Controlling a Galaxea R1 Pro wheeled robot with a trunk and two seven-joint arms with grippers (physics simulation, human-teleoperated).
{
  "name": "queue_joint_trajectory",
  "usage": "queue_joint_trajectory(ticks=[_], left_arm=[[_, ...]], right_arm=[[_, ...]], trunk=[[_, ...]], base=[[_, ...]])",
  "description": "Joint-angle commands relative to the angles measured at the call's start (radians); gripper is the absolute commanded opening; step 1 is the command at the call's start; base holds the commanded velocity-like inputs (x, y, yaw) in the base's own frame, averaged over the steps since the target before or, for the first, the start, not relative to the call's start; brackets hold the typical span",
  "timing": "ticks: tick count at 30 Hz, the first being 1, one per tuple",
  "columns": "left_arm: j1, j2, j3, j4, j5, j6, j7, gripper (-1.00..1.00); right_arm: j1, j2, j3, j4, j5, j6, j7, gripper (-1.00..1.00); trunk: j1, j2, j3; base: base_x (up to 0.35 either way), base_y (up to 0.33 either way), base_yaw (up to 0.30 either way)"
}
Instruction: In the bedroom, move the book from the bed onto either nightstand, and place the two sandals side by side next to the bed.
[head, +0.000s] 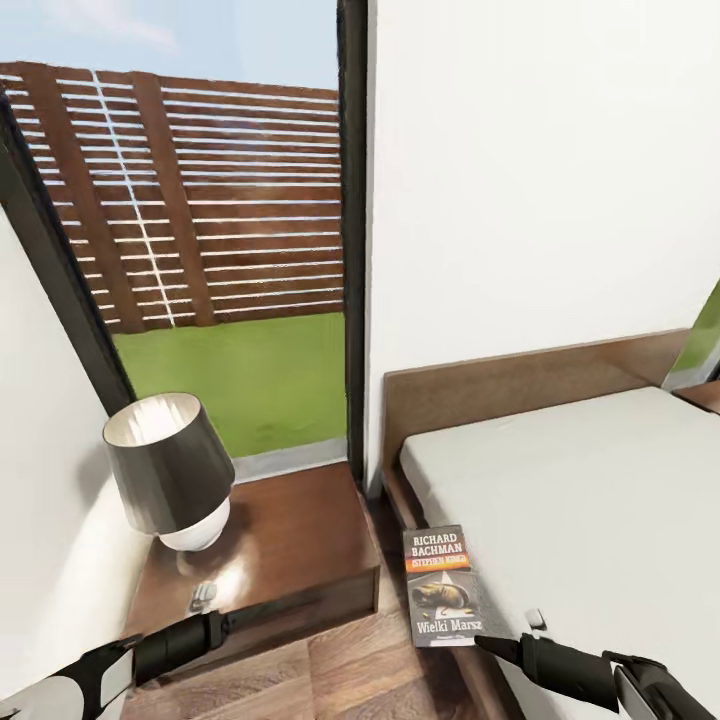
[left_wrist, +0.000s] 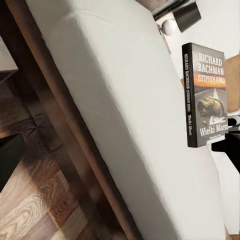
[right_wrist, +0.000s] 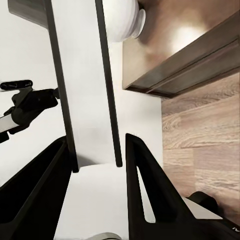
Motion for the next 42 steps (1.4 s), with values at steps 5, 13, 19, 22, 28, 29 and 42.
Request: queue_joint_trajectory(ticks=[5, 13, 19, 22, 28, 29, 42], left_arm=[[-0.001, 0.000, -0.004, 0.001, 0.006, 0.006, -0.003, 1.00], [-0.001, 0.000, -0.004, 0.001, 0.006, 0.006, -0.003, 1.00], [-0.001, 0.000, -0.004, 0.001, 0.006, 0.006, -0.003, 1.00], [-0.001, 0.000, -0.004, 0.001, 0.006, 0.006, -0.003, 1.00], [-0.001, 0.000, -0.004, 0.001, 0.006, 0.006, -0.003, 1.00], [-0.001, 0.000, -0.004, 0.001, 0.006, 0.006, -0.003, 1.00], [-0.001, 0.000, -0.004, 0.001, 0.006, 0.006, -0.001, 1.00]], right_arm=[[0.000, 0.000, -0.001, 0.004, -0.005, 0.011, 0.004, -1.00], [0.000, 0.000, -0.001, 0.037, -0.005, 0.011, 0.004, -1.00], [0.000, 0.000, -0.001, 0.038, -0.005, 0.011, 0.004, -1.00], [0.000, 0.000, -0.001, 0.038, -0.005, 0.011, 0.004, -1.00], [0.000, 0.000, -0.001, 0.038, -0.005, 0.011, 0.004, -1.00], [0.000, 0.000, -0.001, 0.038, -0.005, 0.011, 0.004, -1.00], [0.000, 0.000, -0.001, 0.038, -0.005, 0.011, 0.004, -1.00]], trunk=[[0.000, -0.001, -0.001], [0.000, -0.001, -0.001], [0.000, -0.001, -0.001], [0.000, -0.001, -0.001], [0.000, -0.001, -0.001], [0.000, -0.001, -0.001], [0.000, -0.001, -0.001]], base=[[0.000, 0.000, 0.294], [0.000, 0.000, 0.294], [0.000, 0.000, 0.294], [0.000, 0.000, 0.294], [0.000, 0.000, 0.294], [0.000, 0.000, 0.280], [0.064, -0.081, 0.055]])
